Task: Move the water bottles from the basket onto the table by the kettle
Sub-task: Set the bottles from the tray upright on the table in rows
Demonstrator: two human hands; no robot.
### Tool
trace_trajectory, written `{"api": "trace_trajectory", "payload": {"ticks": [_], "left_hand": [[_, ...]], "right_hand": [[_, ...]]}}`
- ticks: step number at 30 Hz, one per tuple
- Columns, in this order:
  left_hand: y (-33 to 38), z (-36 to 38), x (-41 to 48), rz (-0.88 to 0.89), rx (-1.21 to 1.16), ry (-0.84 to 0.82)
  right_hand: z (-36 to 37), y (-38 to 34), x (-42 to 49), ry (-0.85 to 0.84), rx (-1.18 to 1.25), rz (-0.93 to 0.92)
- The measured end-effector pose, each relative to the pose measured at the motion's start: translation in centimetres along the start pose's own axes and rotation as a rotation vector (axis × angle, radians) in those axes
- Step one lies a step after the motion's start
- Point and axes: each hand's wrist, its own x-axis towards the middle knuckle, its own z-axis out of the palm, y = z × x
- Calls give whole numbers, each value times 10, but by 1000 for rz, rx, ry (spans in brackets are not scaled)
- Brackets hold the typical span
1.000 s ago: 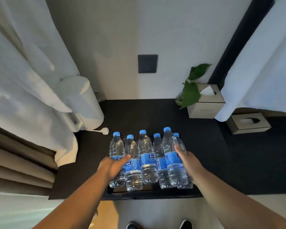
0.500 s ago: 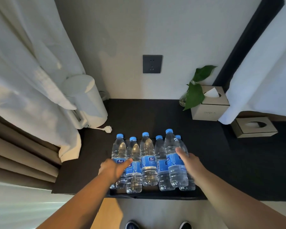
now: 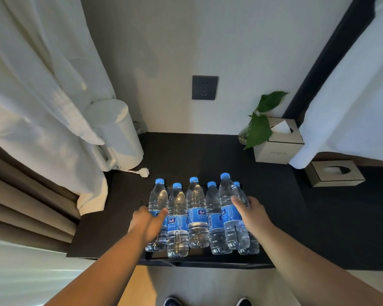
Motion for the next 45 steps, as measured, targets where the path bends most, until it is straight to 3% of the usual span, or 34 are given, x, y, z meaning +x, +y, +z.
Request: {"api": "trace_trajectory", "payload": {"ticks": [9,12,18,24,34,41,45], "left_hand": [[15,-19,20,90,47,47],[21,-19,24,153,76,89],[32,-21,38,107,133,42],[53,-21,60,133,210,22],[68,-14,87,-126,152,48],[58,-27,53,-12,-50,207],[64,-37,45,136,-32,227]], "right_hand": [[4,-25,13,139,-237,-122],[8,-36,15,130,-223,-106],[10,-55,24,115,-226,-59],[8,-75,59,29,-387,-60],[-9,-84,104,-176,-405,-54],[-32,-95,109,-309,-427,-186],[-42,-109,98,-356,-422,-246]]}}
